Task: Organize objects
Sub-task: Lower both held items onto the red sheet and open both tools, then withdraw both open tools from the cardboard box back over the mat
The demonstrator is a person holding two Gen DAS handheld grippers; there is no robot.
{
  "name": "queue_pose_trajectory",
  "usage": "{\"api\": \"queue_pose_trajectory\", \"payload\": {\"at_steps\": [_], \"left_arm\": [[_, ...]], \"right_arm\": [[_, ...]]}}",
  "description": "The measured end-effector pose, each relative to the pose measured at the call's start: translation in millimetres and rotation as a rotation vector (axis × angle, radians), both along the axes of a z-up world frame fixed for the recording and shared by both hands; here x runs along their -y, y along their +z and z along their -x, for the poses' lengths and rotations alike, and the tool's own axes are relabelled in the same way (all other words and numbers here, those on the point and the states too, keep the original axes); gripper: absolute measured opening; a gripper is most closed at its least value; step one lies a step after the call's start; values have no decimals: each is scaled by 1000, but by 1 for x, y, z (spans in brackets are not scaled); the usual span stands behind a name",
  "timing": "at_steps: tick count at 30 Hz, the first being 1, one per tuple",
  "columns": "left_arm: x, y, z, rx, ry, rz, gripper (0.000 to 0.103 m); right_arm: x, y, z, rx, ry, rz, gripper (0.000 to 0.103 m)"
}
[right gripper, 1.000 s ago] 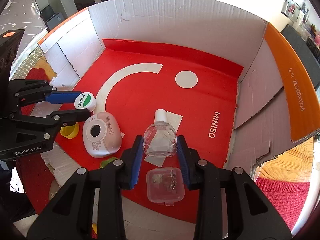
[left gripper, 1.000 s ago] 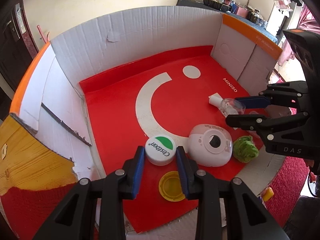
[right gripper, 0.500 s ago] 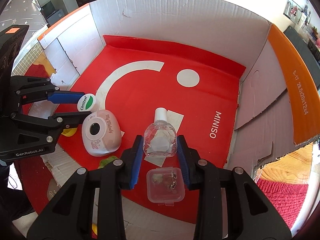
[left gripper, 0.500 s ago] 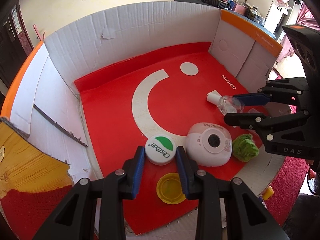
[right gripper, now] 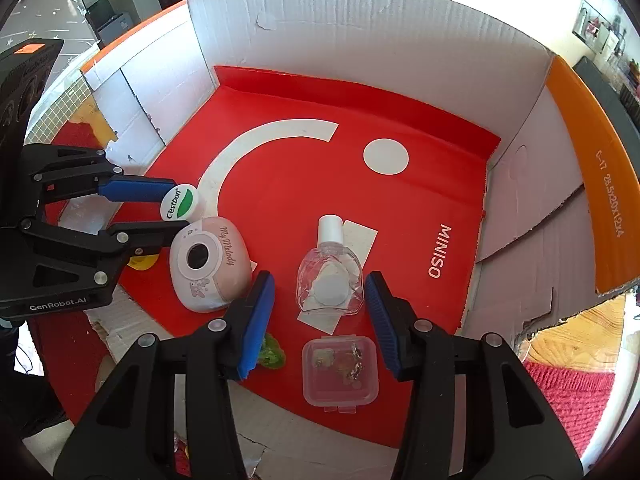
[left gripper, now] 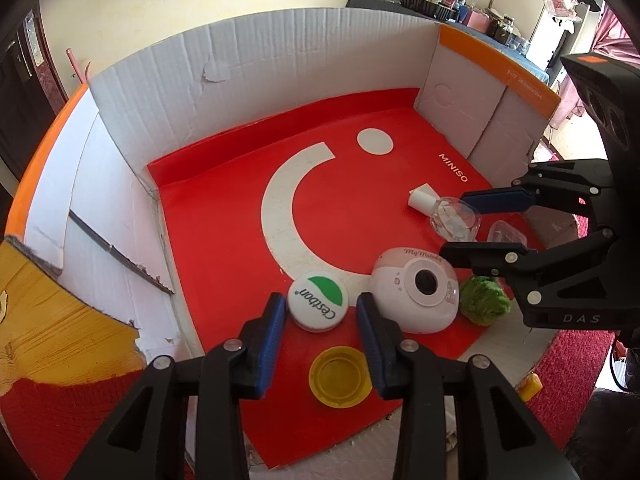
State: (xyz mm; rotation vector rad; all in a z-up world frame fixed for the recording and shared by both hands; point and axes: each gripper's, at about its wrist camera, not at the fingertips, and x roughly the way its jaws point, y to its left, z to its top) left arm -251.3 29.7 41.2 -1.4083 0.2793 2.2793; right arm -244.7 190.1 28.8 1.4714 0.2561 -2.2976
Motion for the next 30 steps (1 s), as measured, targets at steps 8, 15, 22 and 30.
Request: {"api": "queue_pose_trajectory", "payload": {"at_steps": [8, 15, 22, 30], "left_arm": [[-1, 1, 0, -2, 5, 3, 39], [7, 14, -8, -37, 46, -28, 48], [16, 44, -40, -157, 80, -88, 59], [23, 68, -81, -298, 141, -129, 73]], "right_arm": [[-2, 6, -6, -7, -1, 7, 46], [-9, 23, -17, -41, -12, 32, 46], [-10, 52, -42, -137, -19, 73, 58], [-11, 82, -80, -256, -38, 115, 69]]}}
